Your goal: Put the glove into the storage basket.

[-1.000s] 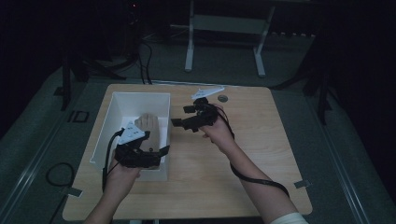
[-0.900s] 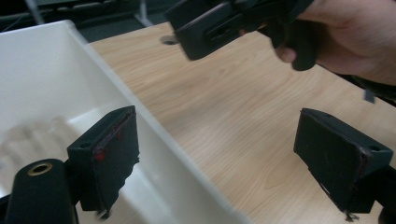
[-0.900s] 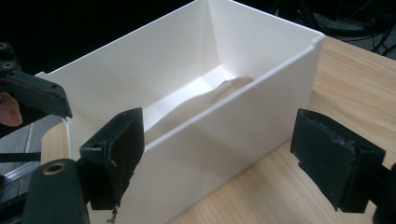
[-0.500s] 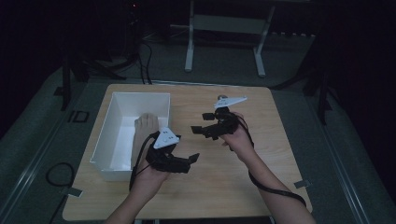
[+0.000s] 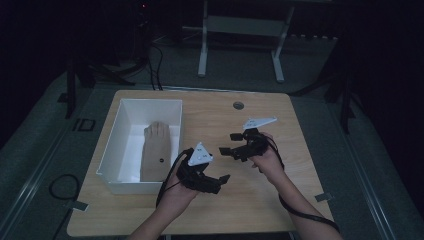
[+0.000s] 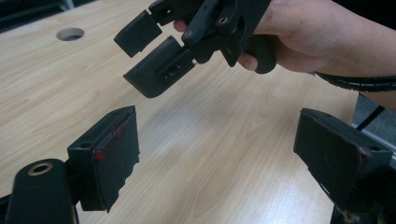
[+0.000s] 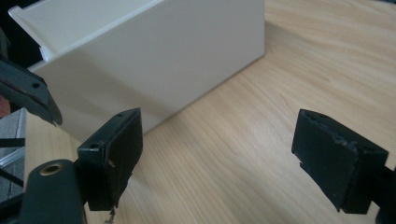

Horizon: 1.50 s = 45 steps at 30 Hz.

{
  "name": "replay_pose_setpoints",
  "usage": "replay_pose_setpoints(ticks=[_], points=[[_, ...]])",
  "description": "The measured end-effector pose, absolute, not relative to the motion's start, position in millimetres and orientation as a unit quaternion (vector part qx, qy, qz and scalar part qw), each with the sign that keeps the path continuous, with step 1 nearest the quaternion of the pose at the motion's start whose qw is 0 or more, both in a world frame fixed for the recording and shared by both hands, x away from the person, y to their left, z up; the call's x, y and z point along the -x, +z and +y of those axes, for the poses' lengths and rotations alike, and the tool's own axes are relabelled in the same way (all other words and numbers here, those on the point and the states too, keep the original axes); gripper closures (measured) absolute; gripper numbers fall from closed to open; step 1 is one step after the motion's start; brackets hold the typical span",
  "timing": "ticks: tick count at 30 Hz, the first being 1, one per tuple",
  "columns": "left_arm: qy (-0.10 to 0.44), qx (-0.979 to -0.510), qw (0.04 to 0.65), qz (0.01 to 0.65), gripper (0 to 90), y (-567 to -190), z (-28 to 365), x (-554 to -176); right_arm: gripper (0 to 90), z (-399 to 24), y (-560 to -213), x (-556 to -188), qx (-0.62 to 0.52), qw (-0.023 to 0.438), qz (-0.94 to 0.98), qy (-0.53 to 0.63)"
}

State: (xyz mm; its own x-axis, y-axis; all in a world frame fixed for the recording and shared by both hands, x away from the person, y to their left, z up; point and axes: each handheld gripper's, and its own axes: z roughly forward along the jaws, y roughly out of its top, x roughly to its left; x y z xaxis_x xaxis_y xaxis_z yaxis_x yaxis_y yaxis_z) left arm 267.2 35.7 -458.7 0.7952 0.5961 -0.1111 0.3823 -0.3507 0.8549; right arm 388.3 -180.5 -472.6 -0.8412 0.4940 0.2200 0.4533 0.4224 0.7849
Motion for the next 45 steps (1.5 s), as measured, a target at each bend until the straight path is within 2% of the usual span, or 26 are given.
replay_pose_setpoints(ticks=[30,45], points=[[0.06,-0.835,0.474,0.273,14.7,-539,-1,-267,14.9,-241,-547,-369,-0.304,0.037,0.841,0.446],[0.037,-0.829,0.478,0.287,14.7,-560,-3,-269,15.0,-248,-560,-365,-0.302,0.058,0.849,0.429]])
